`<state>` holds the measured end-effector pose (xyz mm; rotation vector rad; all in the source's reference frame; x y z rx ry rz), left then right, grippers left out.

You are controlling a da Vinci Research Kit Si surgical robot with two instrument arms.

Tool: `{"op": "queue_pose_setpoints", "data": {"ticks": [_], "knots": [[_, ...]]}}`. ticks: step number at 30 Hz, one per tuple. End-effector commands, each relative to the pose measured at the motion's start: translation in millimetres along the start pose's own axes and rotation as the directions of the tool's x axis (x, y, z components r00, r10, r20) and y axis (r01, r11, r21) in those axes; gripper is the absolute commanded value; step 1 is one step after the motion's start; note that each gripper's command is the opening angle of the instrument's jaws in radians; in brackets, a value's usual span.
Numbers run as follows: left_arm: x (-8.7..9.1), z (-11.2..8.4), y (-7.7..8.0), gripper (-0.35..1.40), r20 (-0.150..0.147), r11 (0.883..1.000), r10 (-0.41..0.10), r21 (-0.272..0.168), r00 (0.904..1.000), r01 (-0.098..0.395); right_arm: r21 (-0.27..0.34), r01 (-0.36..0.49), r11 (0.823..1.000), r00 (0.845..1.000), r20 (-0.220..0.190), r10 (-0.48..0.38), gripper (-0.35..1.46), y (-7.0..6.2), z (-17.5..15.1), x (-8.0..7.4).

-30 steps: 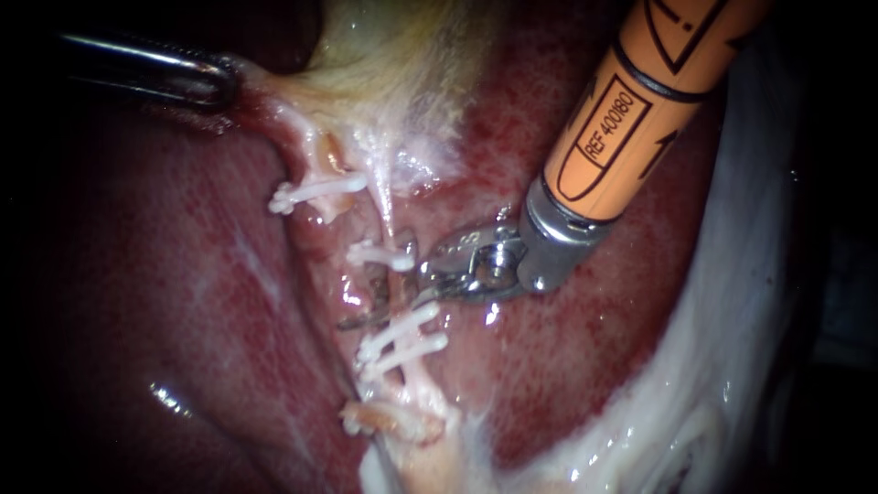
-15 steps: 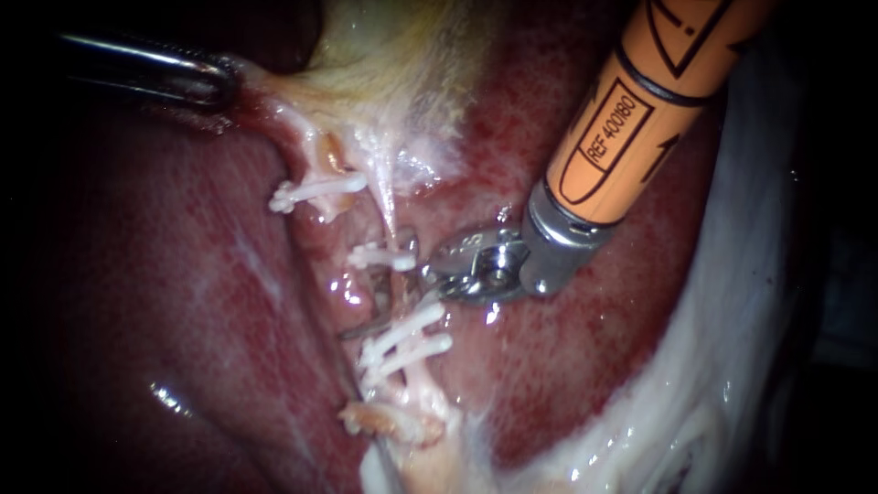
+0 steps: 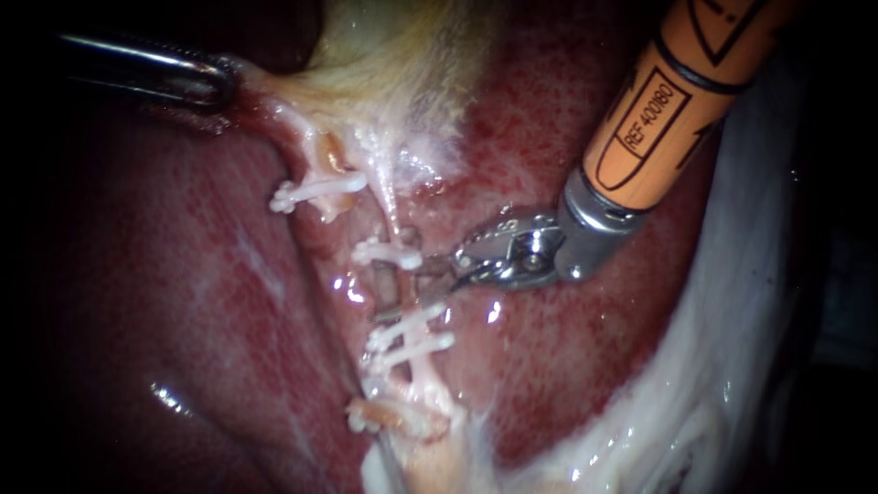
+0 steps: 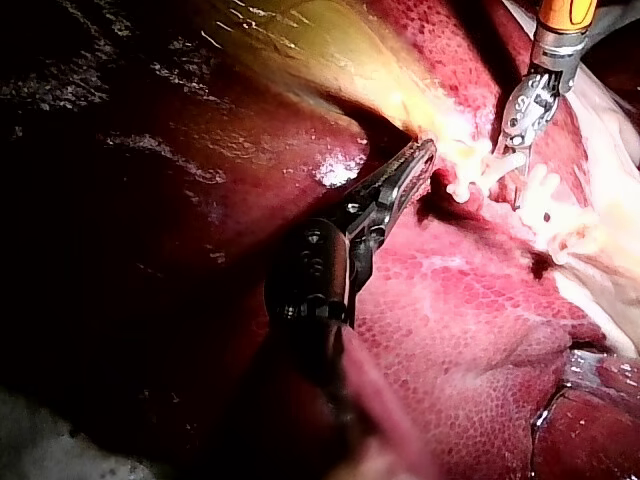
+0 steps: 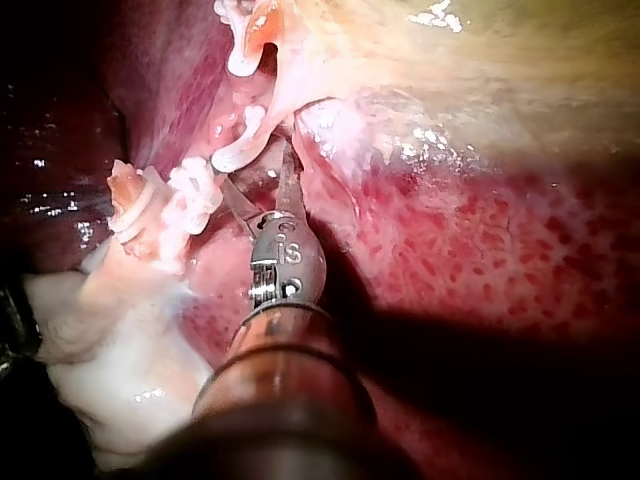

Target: Go to the cutting position right tube

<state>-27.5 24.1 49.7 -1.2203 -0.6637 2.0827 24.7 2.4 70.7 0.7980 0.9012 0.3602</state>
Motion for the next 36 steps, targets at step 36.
{"op": "queue_pose_setpoints", "data": {"ticks": [36], "knots": [[-0.1,-0.1,-0.1,-0.35,-0.001,1.0,0.0,0.002,1.0,0.0,0.189,-0.096,0.977,0.995,0.021,0.094,1.42,-4.0,-3.9,0.8]]}}
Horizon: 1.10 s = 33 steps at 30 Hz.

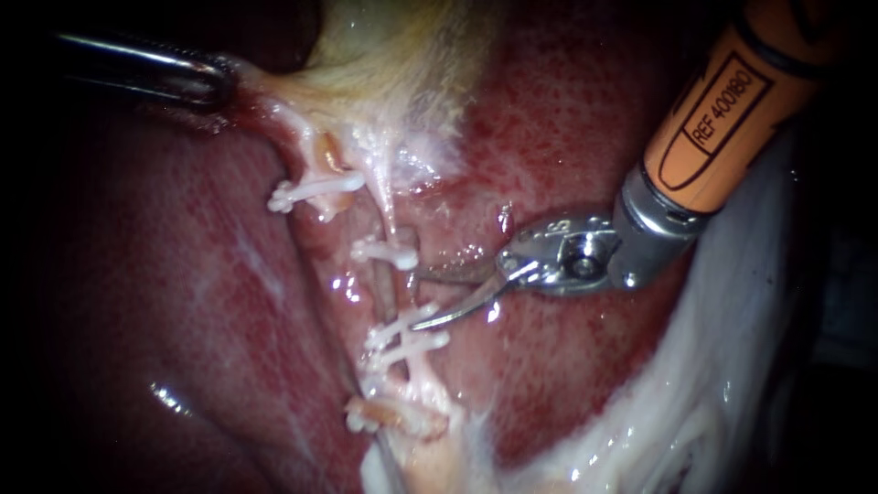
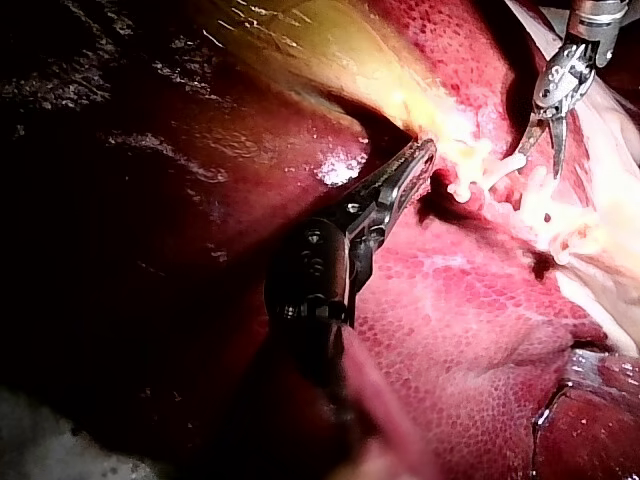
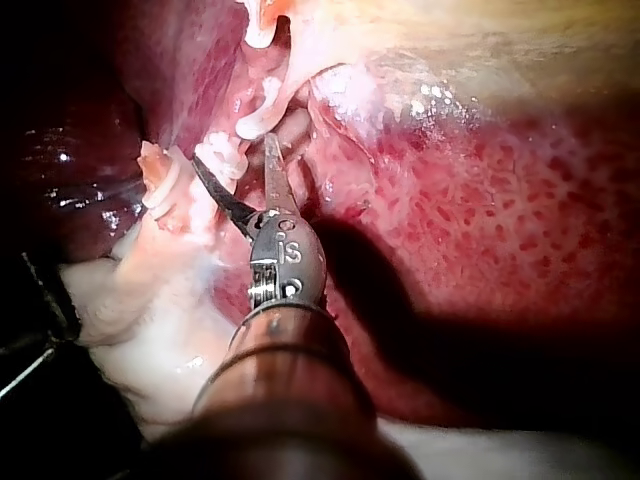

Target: Go to the cutting position right tube

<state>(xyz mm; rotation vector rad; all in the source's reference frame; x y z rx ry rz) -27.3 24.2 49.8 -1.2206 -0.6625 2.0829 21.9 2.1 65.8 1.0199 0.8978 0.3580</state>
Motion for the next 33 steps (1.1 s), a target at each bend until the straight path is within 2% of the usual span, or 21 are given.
{"op": "queue_pose_setpoints", "data": {"ticks": [1,8,18,24,29,33], "knots": [[0.0,0.0,0.0,-0.35,0.0,1.0,0.0,0.001,1.0,0.0,0.001,-0.005,1.0,1.0,0.001,0.005,1.42,0.0,0.0,0.0],[0.0,0.0,0.0,-0.35,0.0,1.0,0.0,0.002,1.0,0.0,0.016,-0.047,0.999,0.999,0.008,0.047,1.42,0.3,0.8,0.4],[0.0,0.1,0.0,-0.35,0.0,1.0,0.0,0.002,1.0,0.0,0.053,-0.06,0.997,0.997,0.04,0.058,1.4,0.3,2.5,0.5],[0.0,0.1,0.0,-0.35,0.0,1.0,0.0,0.002,1.0,0.0,0.122,-0.047,0.991,0.999,0.003,0.047,1.4,-0.2,3.0,0.7],[0.0,0.1,0.0,-0.35,0.0,1.0,0.0,0.002,1.0,0.0,0.193,-0.039,0.98,0.997,-0.054,0.05,1.4,-0.1,3.5,1.3],[0.0,0.1,0.0,-0.35,0.0,1.0,0.0,0.002,1.0,0.0,0.218,-0.033,0.975,0.995,-0.09,0.054,1.4,-0.1,4.0,1.7]]}}
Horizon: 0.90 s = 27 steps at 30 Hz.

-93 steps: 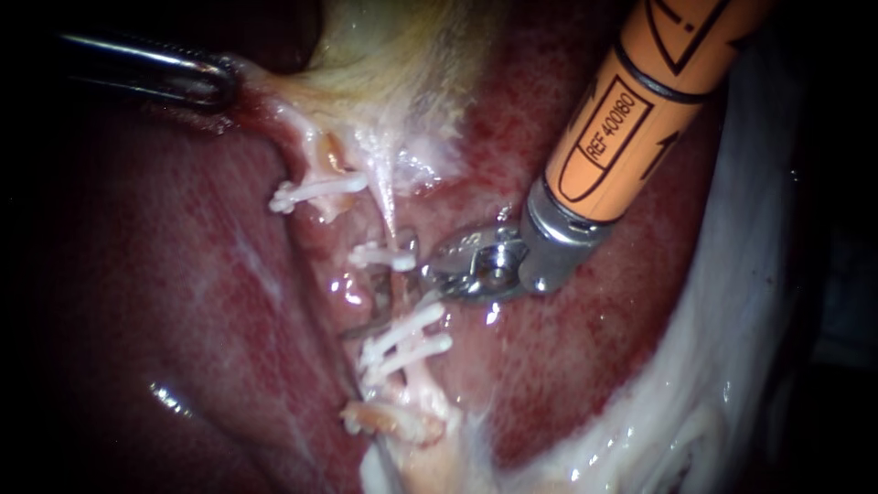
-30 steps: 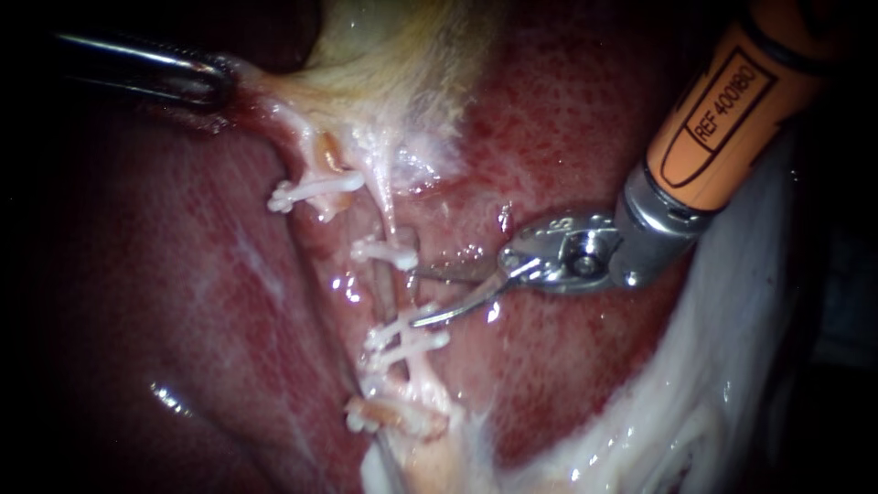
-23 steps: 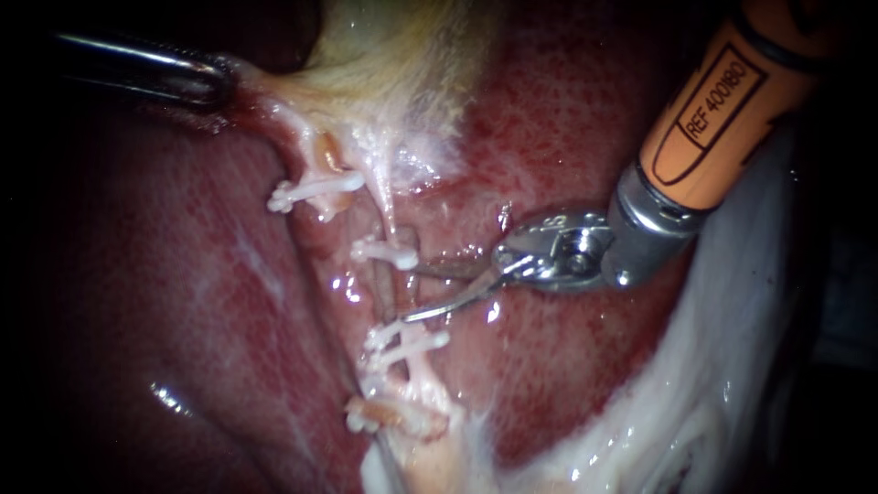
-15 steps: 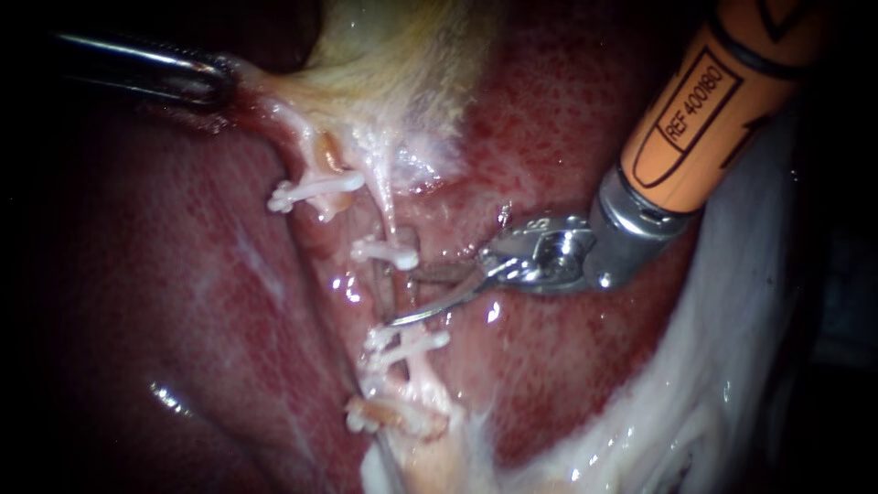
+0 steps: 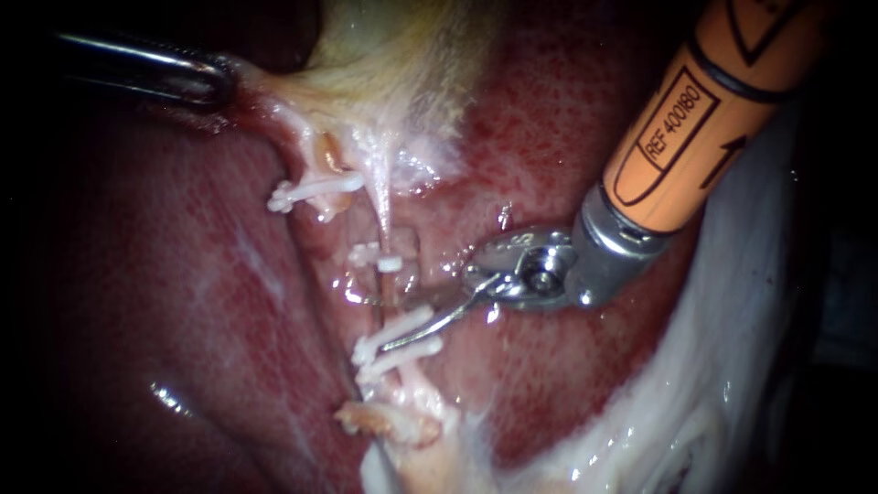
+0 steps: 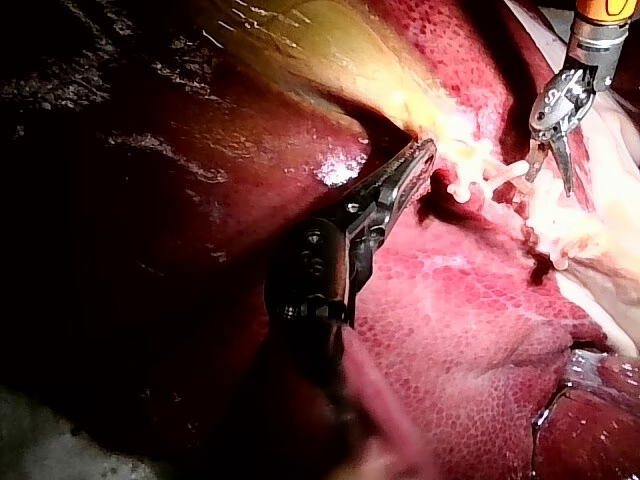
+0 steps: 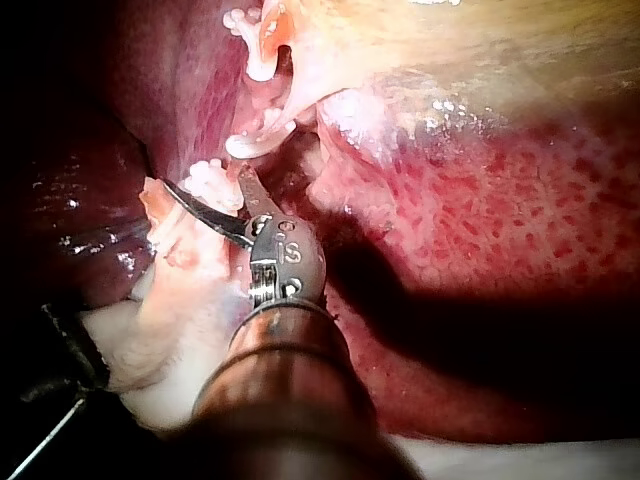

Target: Go to the cutting position right tube

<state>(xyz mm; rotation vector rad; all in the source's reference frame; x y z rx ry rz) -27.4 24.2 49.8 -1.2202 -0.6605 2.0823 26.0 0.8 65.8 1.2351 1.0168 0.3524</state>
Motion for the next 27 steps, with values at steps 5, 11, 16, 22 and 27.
{"op": "queue_pose_setpoints", "data": {"ticks": [5,11,16,22,27], "knots": [[0.0,0.1,0.0,-0.35,0.0,1.0,0.0,0.0,1.0,0.0,0.02,0.004,1.0,0.999,-0.037,-0.003,1.4,0.2,0.8,0.7],[0.1,0.1,0.0,-0.35,0.0,1.0,0.0,0.001,1.0,0.0,0.025,-0.026,0.999,0.998,-0.048,0.027,1.4,0.7,1.6,1.3],[0.1,0.2,0.0,-0.35,0.0,1.0,-0.001,0.001,1.0,0.001,0.023,-0.045,0.999,0.998,-0.05,0.046,1.38,1.0,2.0,1.8],[0.1,0.2,0.0,-0.35,0.0,1.0,-0.001,0.001,1.0,0.001,0.034,-0.042,0.999,0.997,-0.06,0.044,1.38,1.2,2.6,2.1],[0.1,0.3,0.0,-0.35,0.0,1.0,-0.001,0.002,1.0,0.001,0.045,-0.038,0.998,0.995,-0.088,0.042,1.38,1.5,3.3,2.4]]}}
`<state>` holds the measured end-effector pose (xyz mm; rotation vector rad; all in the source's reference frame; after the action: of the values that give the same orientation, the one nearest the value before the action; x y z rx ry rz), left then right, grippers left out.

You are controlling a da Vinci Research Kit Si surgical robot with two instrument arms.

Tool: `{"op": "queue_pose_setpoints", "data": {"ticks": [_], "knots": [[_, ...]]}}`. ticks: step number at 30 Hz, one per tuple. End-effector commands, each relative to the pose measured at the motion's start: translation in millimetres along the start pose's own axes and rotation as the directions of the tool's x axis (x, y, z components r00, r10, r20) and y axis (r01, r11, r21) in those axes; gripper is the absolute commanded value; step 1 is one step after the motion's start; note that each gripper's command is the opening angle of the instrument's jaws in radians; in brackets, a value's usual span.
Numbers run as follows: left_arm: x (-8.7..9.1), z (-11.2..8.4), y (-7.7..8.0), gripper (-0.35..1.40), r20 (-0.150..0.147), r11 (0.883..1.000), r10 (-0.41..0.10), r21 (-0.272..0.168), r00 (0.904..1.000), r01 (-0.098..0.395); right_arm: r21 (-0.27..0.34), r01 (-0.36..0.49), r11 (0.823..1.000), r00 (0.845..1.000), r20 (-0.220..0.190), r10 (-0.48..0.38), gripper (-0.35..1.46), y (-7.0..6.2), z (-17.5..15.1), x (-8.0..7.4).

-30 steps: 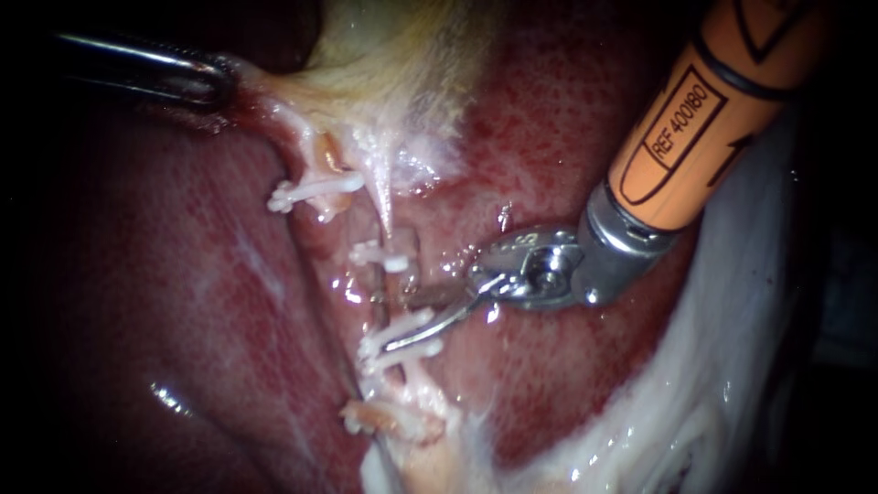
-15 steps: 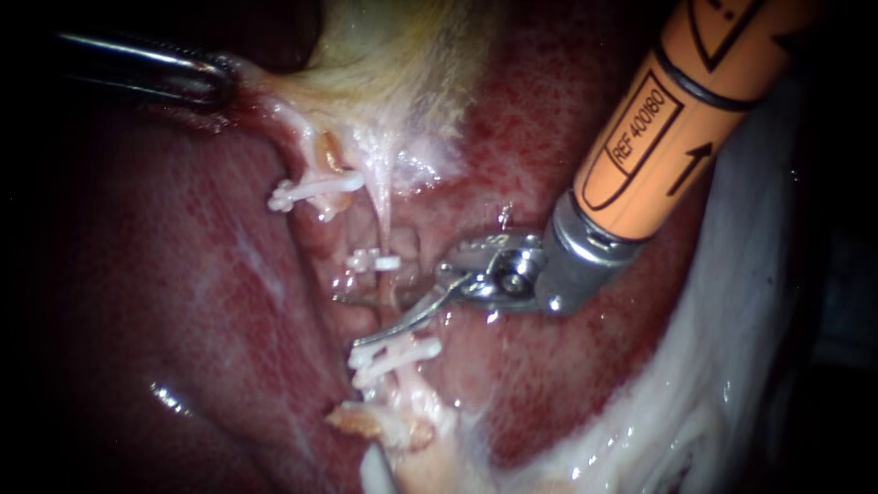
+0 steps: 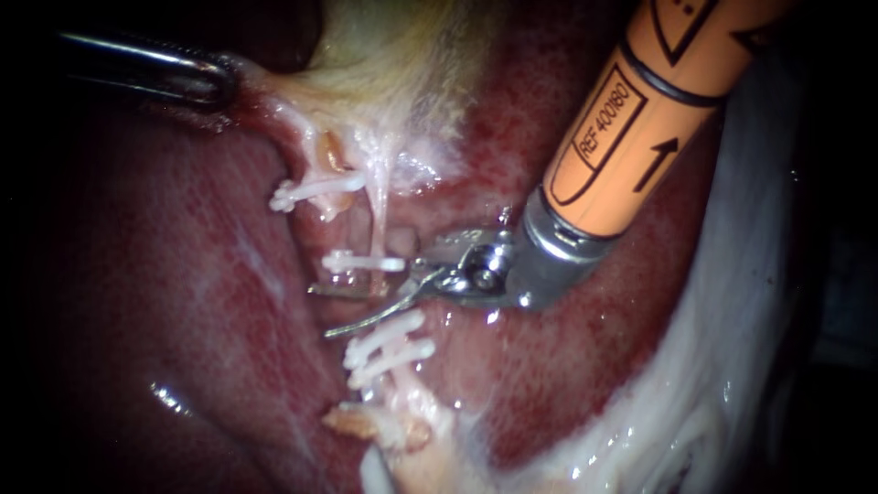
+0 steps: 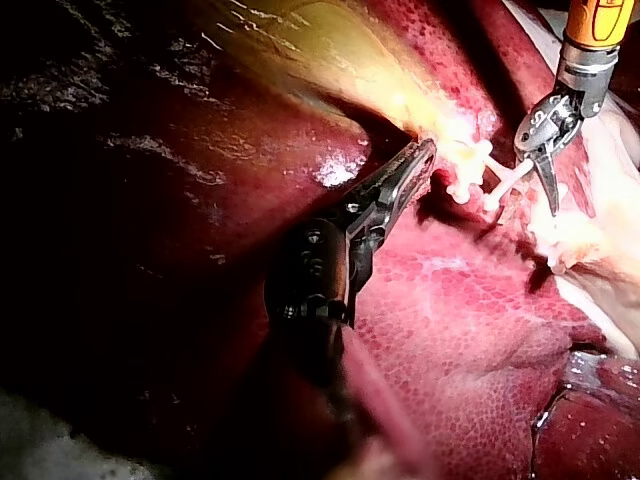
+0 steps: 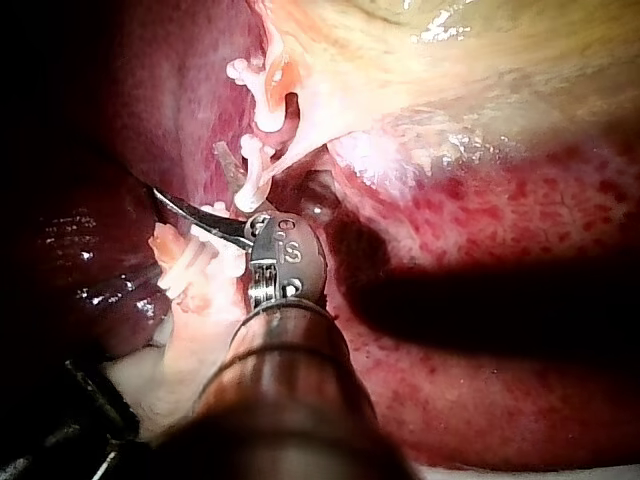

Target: Go to the cutting position right tube

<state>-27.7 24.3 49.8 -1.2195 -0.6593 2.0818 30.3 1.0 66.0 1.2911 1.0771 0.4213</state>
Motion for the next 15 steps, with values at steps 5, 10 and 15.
{"op": "queue_pose_setpoints", "data": {"ticks": [5,10,15], "knots": [[0.0,0.0,0.0,-0.35,0.0,1.0,0.0,0.0,1.0,0.0,-0.005,0.005,1.0,1.0,-0.012,-0.005,1.38,0.4,0.4,-0.1],[0.0,0.0,0.0,-0.35,0.0,1.0,0.0,0.0,1.0,0.0,-0.002,0.005,1.0,1.0,-0.017,-0.005,1.38,0.4,0.4,0.0],[-0.1,-0.1,0.0,-0.35,0.0,1.0,0.0,0.0,1.0,0.0,0.004,0.004,1.0,1.0,-0.019,-0.004,1.38,-0.4,0.4,0.2]]}}
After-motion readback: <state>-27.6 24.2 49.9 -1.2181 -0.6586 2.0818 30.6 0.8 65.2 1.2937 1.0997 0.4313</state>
